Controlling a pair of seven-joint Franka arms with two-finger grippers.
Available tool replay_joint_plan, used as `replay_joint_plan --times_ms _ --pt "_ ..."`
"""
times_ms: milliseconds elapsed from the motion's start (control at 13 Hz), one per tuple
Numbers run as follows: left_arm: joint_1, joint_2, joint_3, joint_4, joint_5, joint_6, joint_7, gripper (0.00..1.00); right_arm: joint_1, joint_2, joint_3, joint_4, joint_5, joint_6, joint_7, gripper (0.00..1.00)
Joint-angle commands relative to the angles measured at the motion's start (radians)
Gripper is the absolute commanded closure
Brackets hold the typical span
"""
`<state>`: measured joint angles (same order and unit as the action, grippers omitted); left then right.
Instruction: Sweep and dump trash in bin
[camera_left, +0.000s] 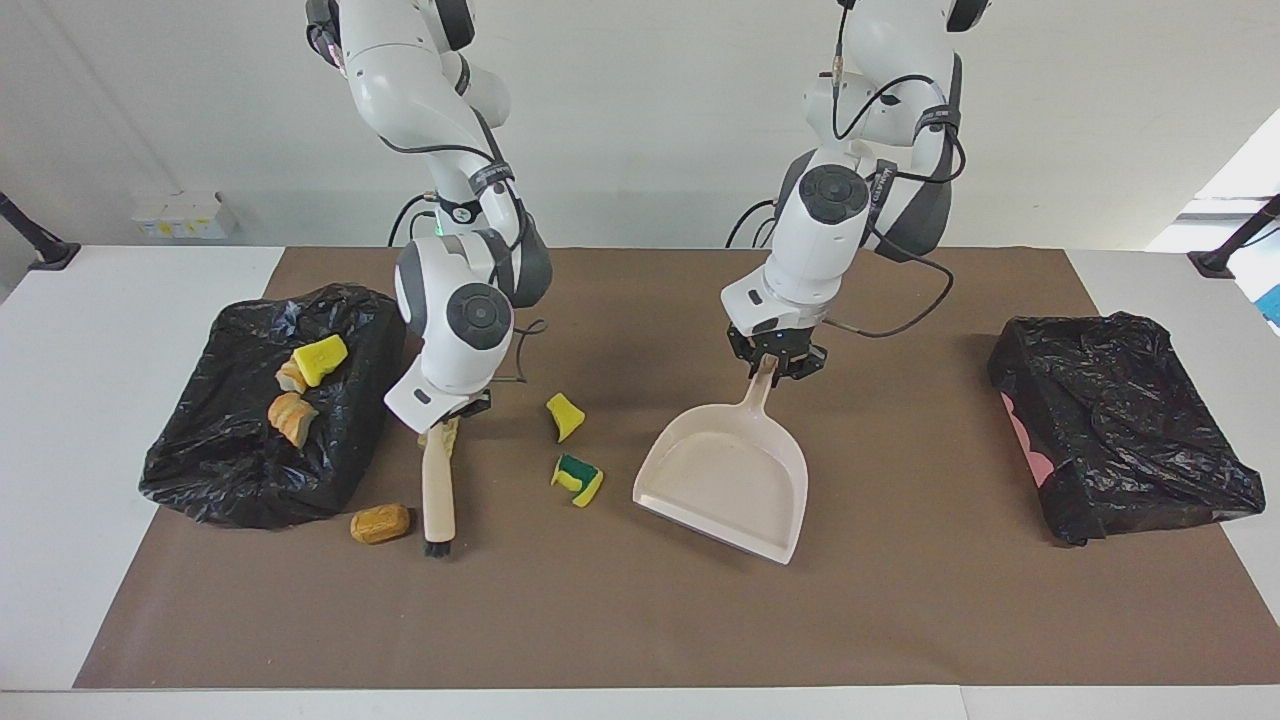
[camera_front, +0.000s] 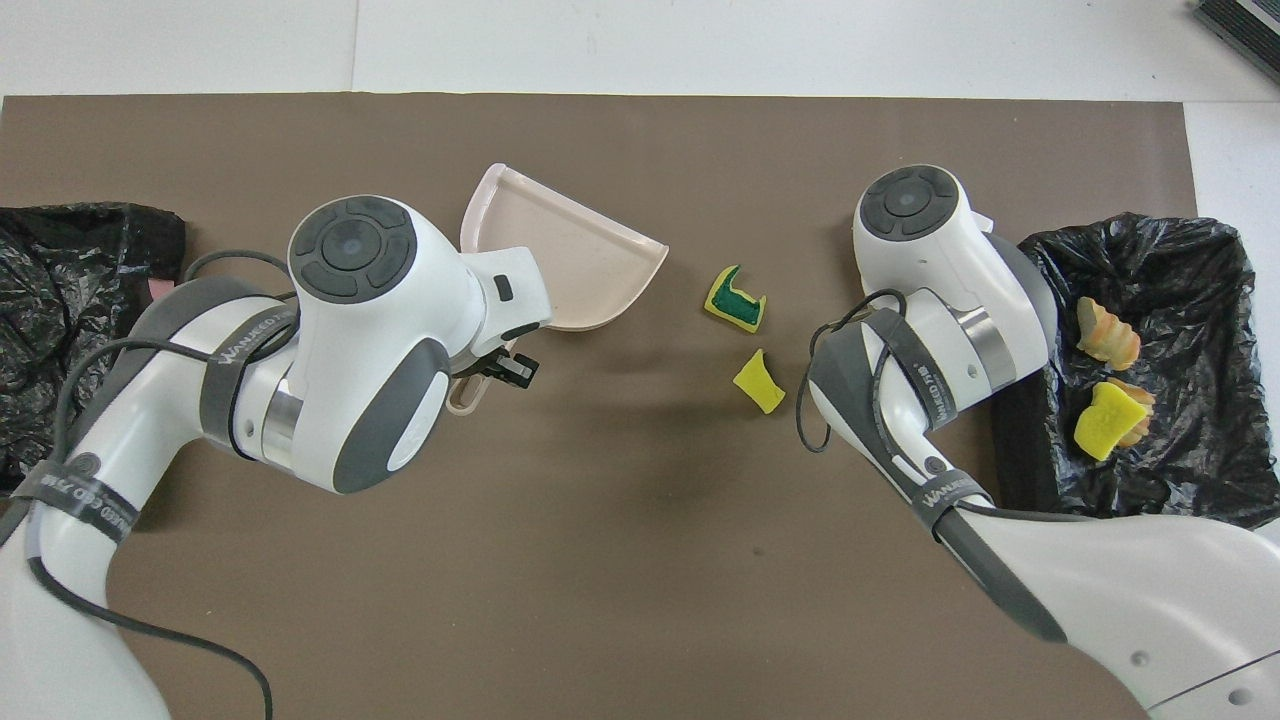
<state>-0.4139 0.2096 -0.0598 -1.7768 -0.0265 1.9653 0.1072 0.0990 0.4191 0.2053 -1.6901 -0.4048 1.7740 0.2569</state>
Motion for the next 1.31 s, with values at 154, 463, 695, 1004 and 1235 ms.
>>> replay_joint_plan --times_ms 154,463,695,1004,1235 --pt "0.091 -0.019 -0.006 -0.023 0.011 -0.034 0.334 1.0 0.022 -0.011 0.04 0.041 0.077 -0.041 0.018 1.0" --pt "0.145 -0.025 -0.006 -0.049 0.013 -0.022 0.652 1.0 0.007 0.003 0.028 0.093 -0.096 -0.088 0.021 1.0" --pt "0.158 -0.039 -0.005 -0.085 0.019 0.015 0.801 1.0 -0.025 0.012 -0.006 0.104 -0.152 -0.099 0.132 1.0" --pt "0.156 -0.055 -0.006 -0.159 0.071 0.103 0.905 1.0 -0.105 0.021 -0.018 0.098 -0.155 -0.102 0.191 1.0" --pt "0.15 -0.07 -0.008 -0.209 0.079 0.174 1.013 1.0 -0.104 0.085 -0.02 0.101 -0.17 -0.087 0.297 1.0"
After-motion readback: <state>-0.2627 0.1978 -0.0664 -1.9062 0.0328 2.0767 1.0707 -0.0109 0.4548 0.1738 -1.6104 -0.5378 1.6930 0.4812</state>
